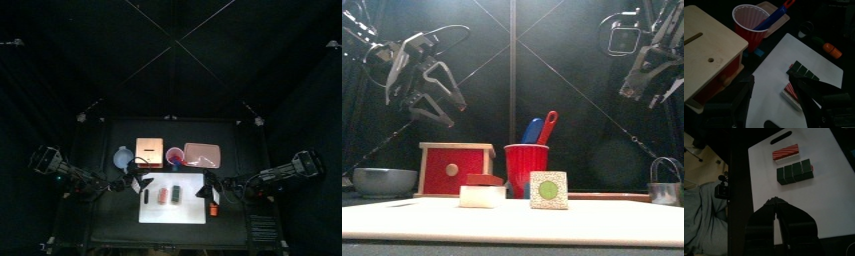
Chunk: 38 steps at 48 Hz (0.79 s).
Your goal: Put sushi roll on plate
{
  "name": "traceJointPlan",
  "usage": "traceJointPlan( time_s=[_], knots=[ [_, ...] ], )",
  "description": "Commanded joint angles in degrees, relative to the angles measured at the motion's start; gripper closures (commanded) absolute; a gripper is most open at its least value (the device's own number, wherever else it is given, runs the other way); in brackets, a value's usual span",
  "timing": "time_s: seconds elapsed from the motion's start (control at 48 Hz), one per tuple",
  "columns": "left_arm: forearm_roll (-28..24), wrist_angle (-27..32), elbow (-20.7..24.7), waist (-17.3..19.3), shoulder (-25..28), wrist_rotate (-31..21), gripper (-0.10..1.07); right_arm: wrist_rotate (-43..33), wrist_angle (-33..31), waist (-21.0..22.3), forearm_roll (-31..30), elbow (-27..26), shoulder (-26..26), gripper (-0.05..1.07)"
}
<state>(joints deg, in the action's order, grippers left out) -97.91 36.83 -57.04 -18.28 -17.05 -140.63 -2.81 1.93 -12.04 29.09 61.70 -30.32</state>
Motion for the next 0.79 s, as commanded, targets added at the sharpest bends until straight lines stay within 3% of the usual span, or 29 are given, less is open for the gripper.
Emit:
traceJointPlan(
  time_s=[0.0,0.146,0.271,0.458,0.646,0.771],
  knots=[
    [-1.93,0.26,0.00,-0.35,-0.62,-0.88,0.06,-0.09,0.44,-0.35,0.26,-2.55,1.32,1.00],
    [-5.01,0.62,0.09,-1.05,-0.62,-1.23,0.06,-0.09,0.44,-0.35,3.25,-5.10,5.45,0.98],
    [-7.21,0.62,0.09,-1.49,-0.62,-1.32,0.06,-0.09,0.35,-0.35,7.29,-7.47,9.58,0.88],
    [-6.15,0.53,0.09,-1.49,-0.62,-1.14,0.06,0.09,0.44,0.26,13.71,-11.34,15.91,0.51],
    [-5.27,0.26,-0.26,-1.49,-0.62,-0.79,0.06,-0.09,0.44,1.67,15.91,-15.38,21.53,0.13],
    [-5.01,0.09,-0.18,-1.58,-0.62,-0.70,0.06,-0.18,-0.09,3.52,18.11,-18.63,25.22,-0.02]
  ],
)
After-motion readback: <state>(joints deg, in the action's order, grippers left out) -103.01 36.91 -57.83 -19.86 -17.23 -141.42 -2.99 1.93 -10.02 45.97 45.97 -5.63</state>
